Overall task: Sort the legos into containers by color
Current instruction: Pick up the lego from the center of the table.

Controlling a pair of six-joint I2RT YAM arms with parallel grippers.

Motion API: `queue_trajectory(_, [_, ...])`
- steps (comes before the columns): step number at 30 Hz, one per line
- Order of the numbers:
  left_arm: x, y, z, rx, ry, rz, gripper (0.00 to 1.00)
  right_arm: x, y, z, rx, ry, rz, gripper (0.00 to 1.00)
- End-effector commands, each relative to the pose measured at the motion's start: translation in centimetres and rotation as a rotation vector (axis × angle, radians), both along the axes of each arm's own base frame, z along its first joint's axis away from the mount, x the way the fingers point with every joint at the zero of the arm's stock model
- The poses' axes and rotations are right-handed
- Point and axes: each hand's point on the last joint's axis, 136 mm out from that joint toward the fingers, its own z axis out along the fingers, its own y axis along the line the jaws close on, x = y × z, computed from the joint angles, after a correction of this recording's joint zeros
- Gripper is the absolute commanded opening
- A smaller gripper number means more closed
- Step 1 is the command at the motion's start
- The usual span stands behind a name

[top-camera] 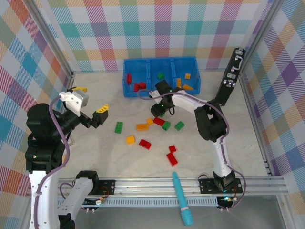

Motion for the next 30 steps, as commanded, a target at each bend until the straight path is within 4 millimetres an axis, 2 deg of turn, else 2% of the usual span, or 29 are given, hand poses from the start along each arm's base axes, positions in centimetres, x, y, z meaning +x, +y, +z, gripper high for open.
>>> queue_trajectory(1, [0.2, 0.1, 0.4, -0.008, -0.011, -0.002, 1.00, 0.2, 0.0, -0.5, -0.026, 0.010, -0.016, 0.64])
queue_trajectory(7, [0.4, 0.1, 0.4, -0.007, -0.008, 0.000, 1.00, 0.5, -0.2, -1.4, -0.055, 0.020, -0.023, 0.53])
queue_trajectory(15, [0.5, 0.1, 0.2, -0.005, -0.003, 0.002, 1.00, 1.1, -0.7, -2.0, -0.095, 0.014, -0.037, 0.44])
queue_trajectory(18, [0.6, 0.2, 0.2, -0.003, -0.002, 0.006, 1.00, 1.5, -0.9, -1.4, -0.086, 0.011, -0.049, 0.39])
queue_trajectory(22, [0.7, 0.3, 0.1, -0.001, 0.000, 0.011, 1.00, 2.9, -1.1, 2.1, -0.053, -0.048, -0.065, 0.37])
queue_trajectory(25, [0.7, 0.2, 0.1, -0.003, 0.004, 0.005, 1.00, 4.6, -1.3, 5.8, 0.002, -0.115, -0.086, 0.37])
queue_trajectory(30, [0.8, 0.2, 0.0, -0.004, 0.007, 0.004, 1.00, 9.3, -1.1, 11.0, 0.067, -0.305, -0.104, 0.37])
